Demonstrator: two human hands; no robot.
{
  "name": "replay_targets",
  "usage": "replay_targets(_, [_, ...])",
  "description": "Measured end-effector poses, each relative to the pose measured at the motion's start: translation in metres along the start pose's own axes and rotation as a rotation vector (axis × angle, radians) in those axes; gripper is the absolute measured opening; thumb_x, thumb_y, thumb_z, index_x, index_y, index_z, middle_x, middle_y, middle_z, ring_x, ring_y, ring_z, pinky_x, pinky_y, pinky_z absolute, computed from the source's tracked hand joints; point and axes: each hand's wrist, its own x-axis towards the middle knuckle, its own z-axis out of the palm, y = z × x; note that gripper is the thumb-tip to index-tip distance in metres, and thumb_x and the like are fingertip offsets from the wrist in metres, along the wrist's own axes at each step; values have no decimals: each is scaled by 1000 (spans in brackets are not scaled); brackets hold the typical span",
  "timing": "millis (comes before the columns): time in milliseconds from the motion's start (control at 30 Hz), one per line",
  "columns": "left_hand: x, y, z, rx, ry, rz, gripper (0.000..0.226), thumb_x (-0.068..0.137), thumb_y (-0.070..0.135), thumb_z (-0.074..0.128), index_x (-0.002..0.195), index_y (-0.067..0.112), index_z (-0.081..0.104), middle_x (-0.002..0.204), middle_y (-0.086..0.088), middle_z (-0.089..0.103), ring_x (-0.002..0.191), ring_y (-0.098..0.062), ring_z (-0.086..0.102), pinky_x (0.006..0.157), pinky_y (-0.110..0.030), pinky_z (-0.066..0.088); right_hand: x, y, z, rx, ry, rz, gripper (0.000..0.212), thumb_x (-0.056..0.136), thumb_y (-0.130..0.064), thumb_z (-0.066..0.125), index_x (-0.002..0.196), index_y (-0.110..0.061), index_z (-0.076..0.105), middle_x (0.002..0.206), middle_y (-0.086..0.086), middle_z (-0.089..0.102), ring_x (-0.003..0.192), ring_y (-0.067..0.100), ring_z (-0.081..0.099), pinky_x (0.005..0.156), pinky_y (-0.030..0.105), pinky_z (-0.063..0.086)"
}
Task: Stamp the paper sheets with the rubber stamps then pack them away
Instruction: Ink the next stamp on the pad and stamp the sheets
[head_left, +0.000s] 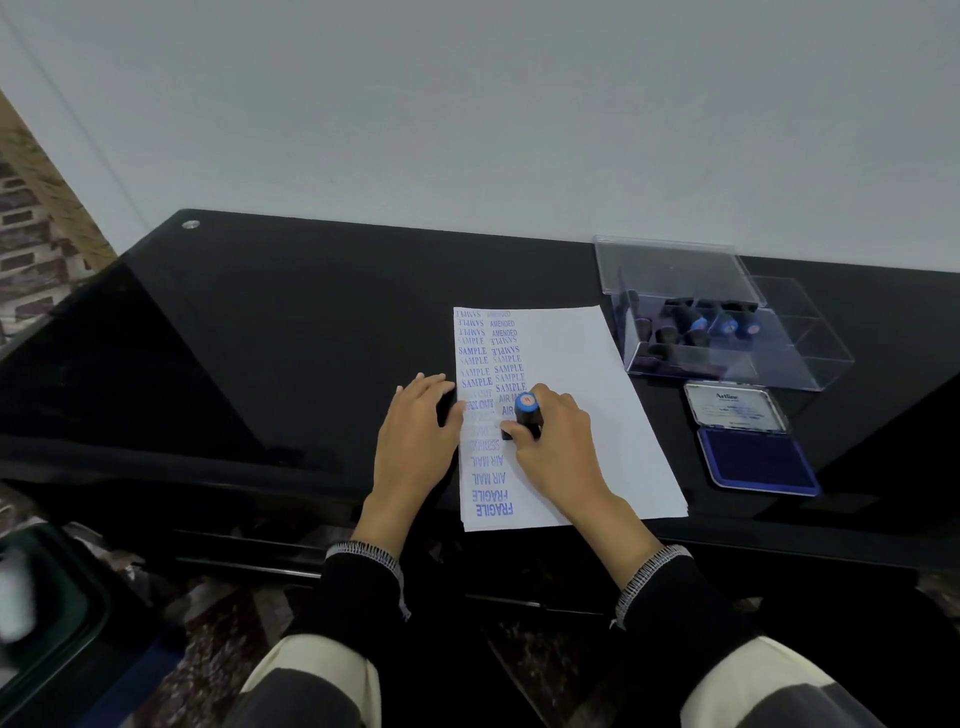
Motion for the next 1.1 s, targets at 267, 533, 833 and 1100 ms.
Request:
replay_targets(267, [0,0,0,-11,2,-1,40,98,35,50,132,16,55,143,6,48,141,-8,27,117,-32,19,-1,1,1,20,5,25,29,85,-17,67,80,-17,38,74,-11,40,77,15,37,59,11,27])
replay_targets(533, [-1,1,-1,-1,2,2,40,98,35,50,133,15,54,143,4,48,141,-9,28,118,-32,19,-3,1,1,36,17,21,29,85,-17,67,82,-17,39,82,-5,45,79,15,39,59,17,26])
replay_targets(833, [0,1,-2,0,6,0,38,97,34,51,130,17,56,142,6,49,140,-10,30,117,-33,21,-2,-1,-1,43,-11,48,28,86,-19,67,82,-18,39,79,-8,44,80,15,40,60,10,28])
replay_targets(1100, [1,3,-4,-11,29,9,28,94,33,56,119,21,63,135,8,53,134,-9,35,113,-34,25,8,4,-11,162,-74,139,36,80,-25,73,68,-29,40,69,-6,54,68,16,49,58,16,35])
